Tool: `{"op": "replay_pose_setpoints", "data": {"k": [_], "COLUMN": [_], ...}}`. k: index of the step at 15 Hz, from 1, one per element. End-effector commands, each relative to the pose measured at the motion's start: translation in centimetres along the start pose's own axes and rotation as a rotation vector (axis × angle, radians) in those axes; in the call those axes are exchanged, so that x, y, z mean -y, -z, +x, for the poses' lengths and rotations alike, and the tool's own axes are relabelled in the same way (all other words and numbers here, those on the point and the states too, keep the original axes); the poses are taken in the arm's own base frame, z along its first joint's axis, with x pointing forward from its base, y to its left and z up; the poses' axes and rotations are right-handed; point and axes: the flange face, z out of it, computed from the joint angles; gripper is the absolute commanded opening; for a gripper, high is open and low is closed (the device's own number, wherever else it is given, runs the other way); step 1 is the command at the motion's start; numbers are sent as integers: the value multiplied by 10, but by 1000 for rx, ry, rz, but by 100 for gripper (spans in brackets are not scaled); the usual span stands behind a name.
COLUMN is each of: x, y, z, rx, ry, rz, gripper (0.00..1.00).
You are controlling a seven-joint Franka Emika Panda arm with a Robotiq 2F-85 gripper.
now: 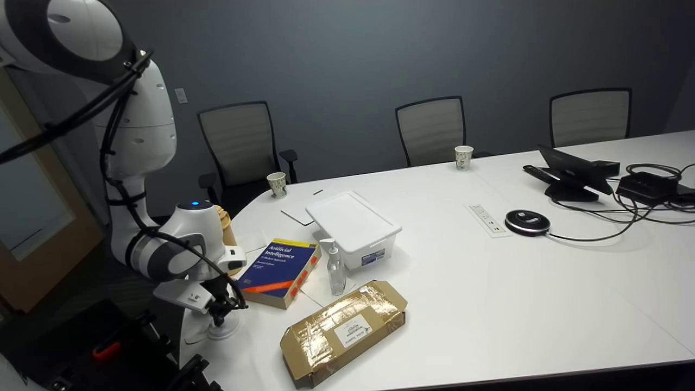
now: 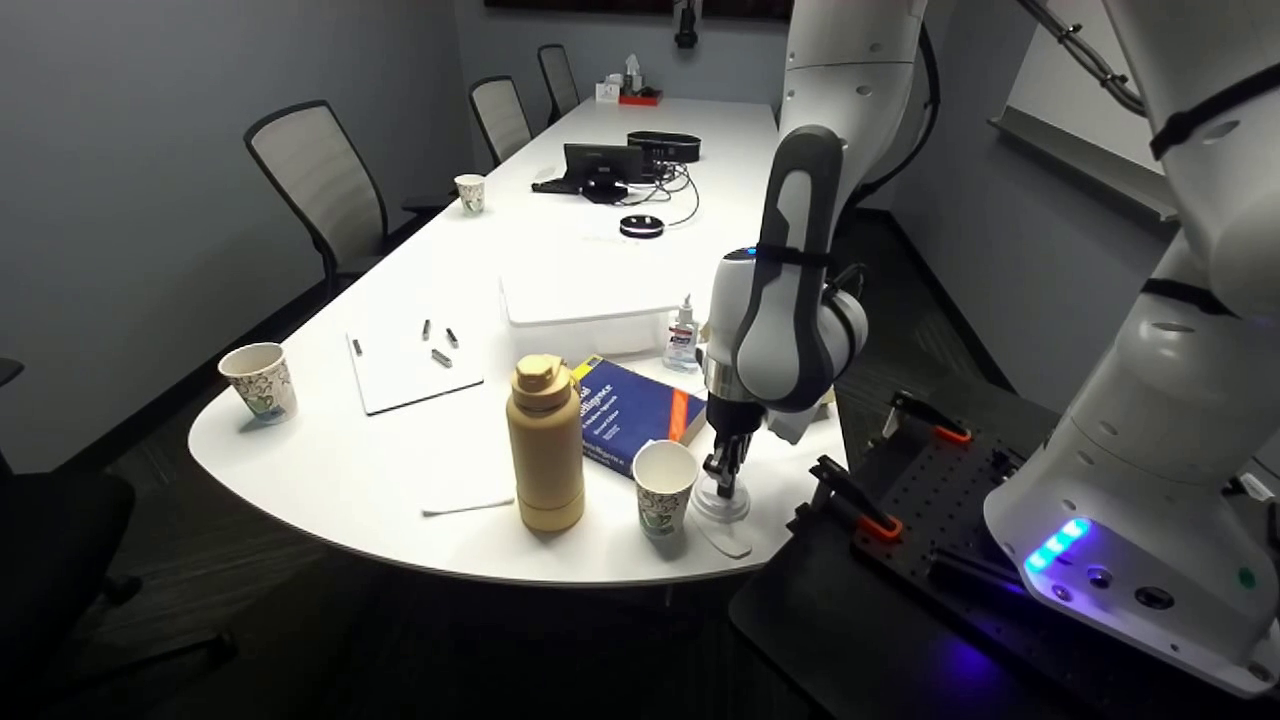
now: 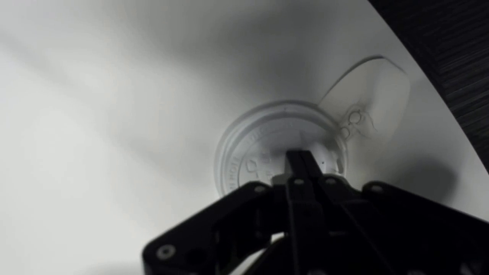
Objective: Put the white lid on the paper cup
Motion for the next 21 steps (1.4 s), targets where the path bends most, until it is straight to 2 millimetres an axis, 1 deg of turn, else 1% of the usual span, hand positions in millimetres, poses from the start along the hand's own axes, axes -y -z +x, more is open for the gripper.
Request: {"op": "replay_pose_setpoints", "data": {"k": [1, 2, 3, 5, 10, 13, 17, 21], "x": [1, 0, -2, -4, -15, -23, -28, -27], "y": [-1, -2, -2, -2, -2, 1, 8, 15], "z": [0, 0, 0, 0, 0, 1, 3, 6], "rx": [-10, -9, -8, -7, -9, -15, -36, -59], "ry": [-8, -9, -10, -14, -25, -34, -42, -48], "rz": [-15, -18, -22, -31, -63, -83, -106, -142], "gripper": [0, 26, 28, 40, 79, 99, 100, 100]}}
